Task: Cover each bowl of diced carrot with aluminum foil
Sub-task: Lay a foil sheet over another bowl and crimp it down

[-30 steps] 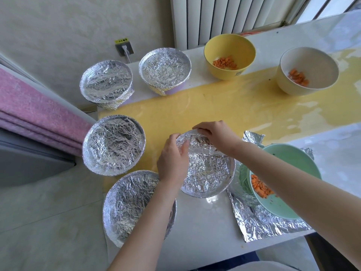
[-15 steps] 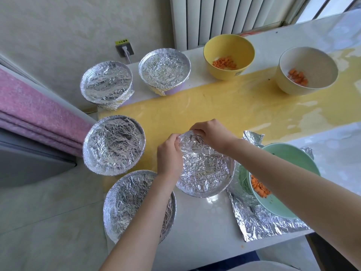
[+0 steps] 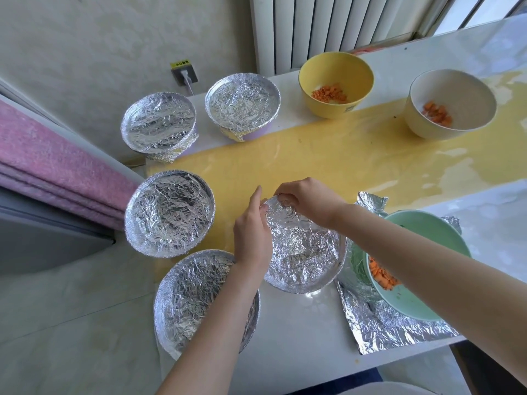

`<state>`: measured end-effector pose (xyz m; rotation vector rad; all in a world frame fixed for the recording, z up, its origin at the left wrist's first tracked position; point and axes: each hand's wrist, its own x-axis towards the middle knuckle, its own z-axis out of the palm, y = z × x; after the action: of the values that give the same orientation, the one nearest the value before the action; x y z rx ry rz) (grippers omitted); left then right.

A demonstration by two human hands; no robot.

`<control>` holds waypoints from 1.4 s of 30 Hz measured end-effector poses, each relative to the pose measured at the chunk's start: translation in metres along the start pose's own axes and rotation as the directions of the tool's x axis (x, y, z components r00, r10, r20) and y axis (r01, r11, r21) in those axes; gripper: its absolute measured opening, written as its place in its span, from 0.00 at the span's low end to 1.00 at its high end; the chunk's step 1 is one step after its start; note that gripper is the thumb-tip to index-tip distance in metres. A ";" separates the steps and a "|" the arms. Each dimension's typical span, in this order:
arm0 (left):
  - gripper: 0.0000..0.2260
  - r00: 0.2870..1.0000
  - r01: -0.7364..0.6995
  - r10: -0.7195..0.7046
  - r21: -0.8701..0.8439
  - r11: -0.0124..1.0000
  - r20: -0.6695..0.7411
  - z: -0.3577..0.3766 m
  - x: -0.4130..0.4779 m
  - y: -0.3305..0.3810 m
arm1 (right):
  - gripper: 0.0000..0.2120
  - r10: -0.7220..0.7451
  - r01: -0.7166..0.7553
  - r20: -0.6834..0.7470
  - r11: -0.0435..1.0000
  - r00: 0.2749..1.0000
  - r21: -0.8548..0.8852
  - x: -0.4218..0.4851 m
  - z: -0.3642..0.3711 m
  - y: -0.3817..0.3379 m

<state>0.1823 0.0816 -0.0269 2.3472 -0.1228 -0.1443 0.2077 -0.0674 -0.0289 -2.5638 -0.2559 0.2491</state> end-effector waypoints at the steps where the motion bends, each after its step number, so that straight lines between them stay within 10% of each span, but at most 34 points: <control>1: 0.22 1.000 0.001 -0.001 -0.002 1.000 -0.001 0.000 0.000 0.001 | 0.09 0.025 -0.025 0.006 0.999 1.000 0.027 -0.001 -0.001 -0.001; 13: 0.14 0.995 0.009 -0.015 0.058 0.998 0.094 -0.004 0.010 -0.005 | 0.11 0.149 -0.129 -0.114 0.977 0.982 0.171 -0.014 0.007 0.011; 22: 0.12 0.998 -0.006 0.000 0.092 0.996 0.059 0.000 0.008 -0.006 | 0.12 0.143 -0.122 0.071 0.962 0.987 -0.243 -0.008 0.000 -0.005; 42: 0.12 0.998 -0.008 -0.001 0.146 0.989 0.059 0.003 0.004 -0.005 | 0.13 0.157 -0.152 0.098 0.986 0.983 -0.065 -0.003 0.009 -0.003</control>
<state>0.1863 0.0824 -0.0334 2.4894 -0.1712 -0.2089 0.2025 -0.0608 -0.0346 -2.6345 -0.1029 0.4392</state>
